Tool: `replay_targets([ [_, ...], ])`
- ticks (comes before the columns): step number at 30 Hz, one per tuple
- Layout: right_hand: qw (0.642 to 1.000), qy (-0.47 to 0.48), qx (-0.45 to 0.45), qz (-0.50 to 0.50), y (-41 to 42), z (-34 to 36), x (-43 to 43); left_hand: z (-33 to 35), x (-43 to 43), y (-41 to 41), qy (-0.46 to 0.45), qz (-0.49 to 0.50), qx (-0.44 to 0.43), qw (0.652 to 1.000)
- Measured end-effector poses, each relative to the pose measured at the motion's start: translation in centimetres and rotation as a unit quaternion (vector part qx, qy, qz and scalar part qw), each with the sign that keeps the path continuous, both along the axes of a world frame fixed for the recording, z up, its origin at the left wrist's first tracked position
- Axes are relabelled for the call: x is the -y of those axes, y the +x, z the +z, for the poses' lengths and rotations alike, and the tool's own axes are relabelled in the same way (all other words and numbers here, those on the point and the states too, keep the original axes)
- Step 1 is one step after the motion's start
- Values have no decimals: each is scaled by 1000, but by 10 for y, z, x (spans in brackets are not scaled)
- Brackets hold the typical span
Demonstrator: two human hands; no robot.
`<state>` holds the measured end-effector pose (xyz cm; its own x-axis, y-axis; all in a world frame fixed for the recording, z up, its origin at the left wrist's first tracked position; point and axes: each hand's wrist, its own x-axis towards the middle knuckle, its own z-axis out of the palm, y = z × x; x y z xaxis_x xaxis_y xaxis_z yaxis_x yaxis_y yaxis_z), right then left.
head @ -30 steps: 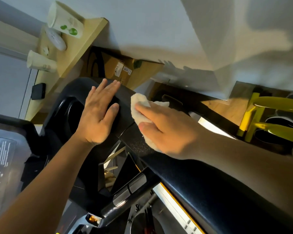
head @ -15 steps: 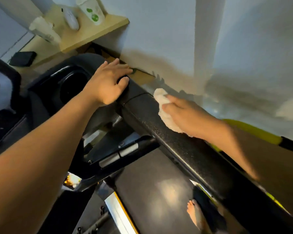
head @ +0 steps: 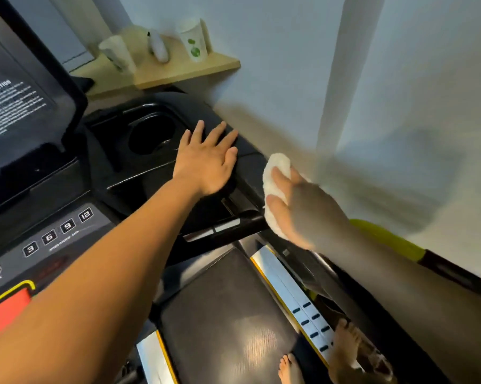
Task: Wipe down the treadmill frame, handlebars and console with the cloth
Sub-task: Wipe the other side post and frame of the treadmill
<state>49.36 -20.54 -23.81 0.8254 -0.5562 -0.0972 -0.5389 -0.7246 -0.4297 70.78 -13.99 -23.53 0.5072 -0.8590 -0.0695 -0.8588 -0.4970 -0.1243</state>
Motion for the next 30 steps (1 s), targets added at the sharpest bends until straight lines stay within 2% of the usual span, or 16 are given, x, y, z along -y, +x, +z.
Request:
replay_targets([
  [2, 994, -104, -16, 34, 0, -3, -19, 0, 0, 1, 4, -10, 6, 1000],
  [5, 992, -116, 22, 54, 26, -5, -6, 0, -2, 3, 9, -21, -5, 1000],
  [6, 995, -82, 26, 58, 38, -7, 6, 1, -2, 3, 12, -17, -12, 1000],
  [9, 989, 147, -16, 10, 59, -11, 42, 7, 1, -1, 27, -2, -37, 999],
  [11, 981, 192, 6, -29, 48, -6, 47, 11, 1, -2, 34, 5, -49, 998],
  [13, 997, 77, -20, 23, 26, -5, 33, 12, 1, -2, 35, 7, -58, 998],
  [15, 995, -87, 5, 45, 6, -2, 3, 11, 0, -3, 32, 7, -55, 998],
  [18, 985, -153, 1, 79, 7, -6, -10, 11, 1, -2, 35, 7, -53, 998],
  [20, 989, -72, 60, 110, 25, -11, 11, 12, 2, -3, 38, 12, -56, 998],
  [21, 993, 21, 65, 101, 33, -12, 24, 12, 3, -3, 41, 15, -58, 997],
  [23, 977, 203, 59, 28, 37, -12, 43, 12, 3, -4, 47, 21, -60, 997],
  [24, 971, 233, 56, 3, 30, -11, 46, 12, 3, -5, 45, 23, -57, 997],
  [25, 976, 214, 50, 7, 19, -8, 44, 11, 4, -4, 42, 24, -53, 997],
  [27, 996, 67, 32, 55, -6, -3, 26, 9, 3, -3, 34, 24, -46, 998],
  [29, 994, -80, 28, 66, -22, -6, -1, 8, 3, -3, 33, 19, -40, 999],
  [30, 993, -106, -2, 61, -22, -6, -12, 7, 3, -4, 31, 17, -37, 999],
])
